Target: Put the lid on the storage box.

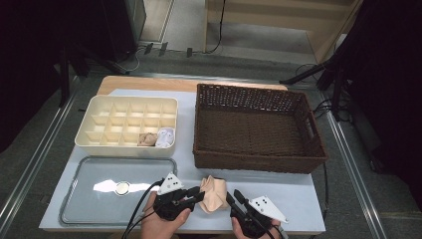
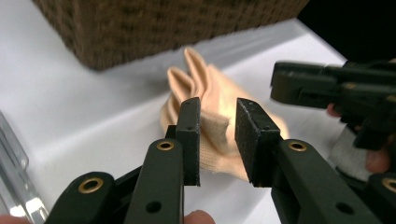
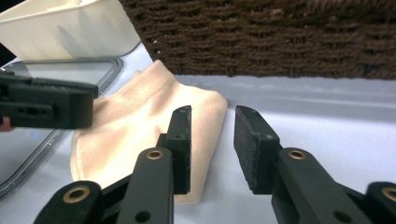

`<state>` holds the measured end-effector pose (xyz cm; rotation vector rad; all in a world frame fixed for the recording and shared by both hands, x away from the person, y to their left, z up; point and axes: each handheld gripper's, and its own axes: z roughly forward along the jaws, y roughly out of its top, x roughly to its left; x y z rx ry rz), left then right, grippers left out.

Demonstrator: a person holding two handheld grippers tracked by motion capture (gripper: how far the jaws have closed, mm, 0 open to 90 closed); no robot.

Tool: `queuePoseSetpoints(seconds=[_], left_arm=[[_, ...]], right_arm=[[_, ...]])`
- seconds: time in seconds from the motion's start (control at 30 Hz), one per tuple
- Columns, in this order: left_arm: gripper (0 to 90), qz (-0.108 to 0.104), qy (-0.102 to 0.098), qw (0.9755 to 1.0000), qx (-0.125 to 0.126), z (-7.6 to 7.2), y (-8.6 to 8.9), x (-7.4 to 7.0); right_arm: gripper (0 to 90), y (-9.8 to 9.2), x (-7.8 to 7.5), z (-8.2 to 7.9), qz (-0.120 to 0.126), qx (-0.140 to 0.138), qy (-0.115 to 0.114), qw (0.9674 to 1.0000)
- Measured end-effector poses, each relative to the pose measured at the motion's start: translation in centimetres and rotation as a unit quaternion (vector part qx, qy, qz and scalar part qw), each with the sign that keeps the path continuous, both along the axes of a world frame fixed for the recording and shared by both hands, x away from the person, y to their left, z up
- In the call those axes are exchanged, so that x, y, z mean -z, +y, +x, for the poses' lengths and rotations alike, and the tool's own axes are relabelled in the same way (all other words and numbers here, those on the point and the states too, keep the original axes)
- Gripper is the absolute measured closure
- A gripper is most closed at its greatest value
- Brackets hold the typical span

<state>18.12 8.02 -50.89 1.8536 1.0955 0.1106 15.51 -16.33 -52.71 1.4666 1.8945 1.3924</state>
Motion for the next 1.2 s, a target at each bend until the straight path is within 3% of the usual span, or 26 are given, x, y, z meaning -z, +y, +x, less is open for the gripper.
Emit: queuePoseSetpoints(seconds=[0.13, 0.23, 0.4, 0.53, 0.63, 0.73, 0.87, 1.03, 1.2], left_arm=[[87.1, 0.007, 0.005, 0.9999, 0.009, -0.1, 0.0, -0.1], [88.8, 0.009, 0.007, 0.9999, 0.008, -0.1, 0.2, -0.2], [88.8, 0.014, 0.011, 0.9998, 0.001, -0.1, 0.8, 0.0], [88.7, 0.014, 0.019, 0.9997, -0.004, 0.2, 0.9, 0.7], [88.7, 0.019, 0.020, 0.9996, -0.001, 0.2, 0.8, 0.9], [88.8, 0.016, 0.022, 0.9996, 0.002, 0.1, 0.5, 0.8], [88.9, 0.013, 0.024, 0.9996, 0.006, 0.0, 0.0, 0.7], [88.9, 0.024, 0.028, 0.9992, 0.012, 0.3, -0.9, 1.2], [86.1, 0.012, 0.014, 0.9998, 0.002, -0.1, -0.6, 0.1]], right_arm=[[63.7, 0.1, 0.4, 0.0, 0.003, 0.001, 0.007, 1.0000], [58.2, 0.2, 0.8, 0.0, 0.027, 0.006, 0.010, 0.9996], [57.5, 0.8, 1.5, 0.0, 0.033, 0.006, 0.026, 0.9991], [62.5, 1.5, 1.9, 0.1, 0.032, -0.001, 0.038, 0.9988], [73.8, 1.8, 2.0, 0.1, 0.023, -0.007, 0.047, 0.9986], [82.8, 1.6, 1.8, 0.2, 0.031, -0.011, 0.051, 0.9981], [84.4, 0.9, 1.4, 0.6, 0.032, -0.010, 0.051, 0.9981], [84.6, -0.4, 1.3, 1.1, 0.025, -0.007, 0.050, 0.9984], [84.3, -0.2, 1.1, 0.9, 0.019, -0.017, 0.039, 0.9989]])
